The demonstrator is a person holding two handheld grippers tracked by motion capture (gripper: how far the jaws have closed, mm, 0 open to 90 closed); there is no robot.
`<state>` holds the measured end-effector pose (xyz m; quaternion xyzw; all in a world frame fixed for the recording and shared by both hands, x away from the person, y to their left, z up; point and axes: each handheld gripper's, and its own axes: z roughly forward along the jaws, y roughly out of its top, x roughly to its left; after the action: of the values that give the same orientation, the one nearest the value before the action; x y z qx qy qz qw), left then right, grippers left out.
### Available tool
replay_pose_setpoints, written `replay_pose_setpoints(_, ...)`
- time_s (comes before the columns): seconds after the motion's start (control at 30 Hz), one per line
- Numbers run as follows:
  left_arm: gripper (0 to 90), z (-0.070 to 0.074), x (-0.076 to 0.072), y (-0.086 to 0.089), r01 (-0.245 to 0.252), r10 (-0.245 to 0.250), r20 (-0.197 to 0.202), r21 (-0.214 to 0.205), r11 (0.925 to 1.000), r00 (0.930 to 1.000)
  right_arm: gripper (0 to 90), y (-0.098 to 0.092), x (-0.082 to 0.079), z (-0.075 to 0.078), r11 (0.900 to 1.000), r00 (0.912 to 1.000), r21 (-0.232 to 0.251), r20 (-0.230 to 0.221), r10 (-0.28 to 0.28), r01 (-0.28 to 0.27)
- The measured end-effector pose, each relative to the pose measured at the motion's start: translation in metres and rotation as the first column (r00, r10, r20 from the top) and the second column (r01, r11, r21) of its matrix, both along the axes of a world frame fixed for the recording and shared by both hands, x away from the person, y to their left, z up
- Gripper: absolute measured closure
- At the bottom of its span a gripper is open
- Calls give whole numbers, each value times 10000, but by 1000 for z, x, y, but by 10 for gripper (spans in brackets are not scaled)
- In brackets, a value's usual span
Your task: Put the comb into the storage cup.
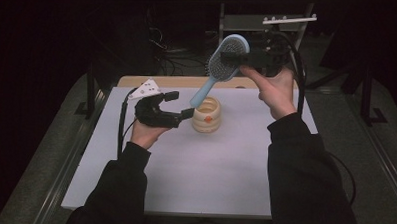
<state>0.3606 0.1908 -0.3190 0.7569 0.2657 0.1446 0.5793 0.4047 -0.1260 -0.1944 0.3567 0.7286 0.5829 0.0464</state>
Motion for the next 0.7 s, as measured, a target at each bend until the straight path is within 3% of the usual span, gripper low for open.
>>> replay_pose_setpoints(0.13,0,-3,1,2,-207,214,-131,475,9987,9997,554,-7,2,2,9995,9995,96,135,-289,287)
replay_pose_setpoints(0.27,0,-6,1,7,-277,283,-98,524,9982,9996,553,-15,2,4,9983,9980,195,299,-553,547)
replay_pose_setpoints(0.57,0,-13,1,33,-617,613,-239,-160,9980,9978,548,-27,3,5,9961,9950,142,475,-874,868)
replay_pose_setpoints(0.7,0,-18,0,44,-838,836,-188,-91,9964,9963,547,-30,4,4,9938,9922,-28,557,-1112,1115)
